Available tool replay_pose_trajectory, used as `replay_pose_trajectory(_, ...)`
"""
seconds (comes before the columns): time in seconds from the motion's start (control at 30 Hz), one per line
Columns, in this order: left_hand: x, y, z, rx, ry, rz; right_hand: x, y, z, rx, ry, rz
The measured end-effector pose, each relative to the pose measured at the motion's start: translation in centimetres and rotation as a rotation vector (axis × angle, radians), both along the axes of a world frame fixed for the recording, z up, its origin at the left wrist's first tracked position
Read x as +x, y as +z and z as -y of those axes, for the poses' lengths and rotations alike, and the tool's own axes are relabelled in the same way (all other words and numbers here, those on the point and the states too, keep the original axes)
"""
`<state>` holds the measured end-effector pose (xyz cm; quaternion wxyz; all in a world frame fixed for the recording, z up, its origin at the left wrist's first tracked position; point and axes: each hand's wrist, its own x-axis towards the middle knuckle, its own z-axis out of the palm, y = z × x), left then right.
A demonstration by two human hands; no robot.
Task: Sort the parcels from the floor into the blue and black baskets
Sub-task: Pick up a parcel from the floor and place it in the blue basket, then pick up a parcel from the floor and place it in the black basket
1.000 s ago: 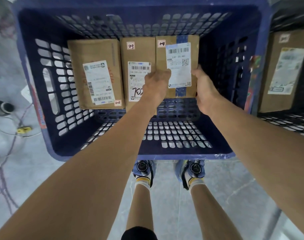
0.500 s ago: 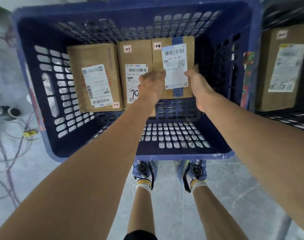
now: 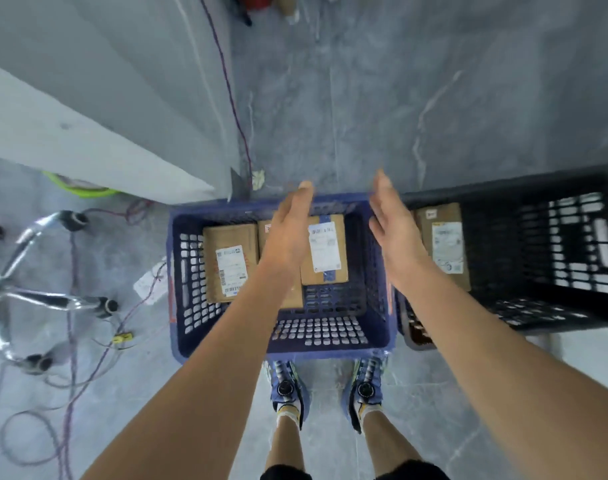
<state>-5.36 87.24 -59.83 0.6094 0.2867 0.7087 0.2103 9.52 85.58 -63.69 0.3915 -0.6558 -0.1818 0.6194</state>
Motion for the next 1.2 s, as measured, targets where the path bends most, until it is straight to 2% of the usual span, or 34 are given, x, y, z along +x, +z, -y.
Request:
replay_pose_trajectory(0.27, 6.7, 24.9, -5.5, 0.29, -0.093, 0.19, 7.7, 24.5, -3.1, 0.342, -0.131, 0.066)
replay_pose_trajectory(0.53, 13.0, 41.7, -4.0, 0.471, -0.339, 0.38, 12.3, 42.9, 0.6, 0.55, -0.359, 0.22)
replay_pose_trajectory(0.83, 16.2, 52.8, 1.1, 0.577, -0.705, 0.547, 11.6, 55.6, 11.0, 0.665, -0.673, 0.398)
replay_pose_trajectory(1.2, 20.6, 59.8, 14.8, 0.574, -1.152, 0.761, 10.3, 63.3, 29.6, 0.674, -1.1, 0.615)
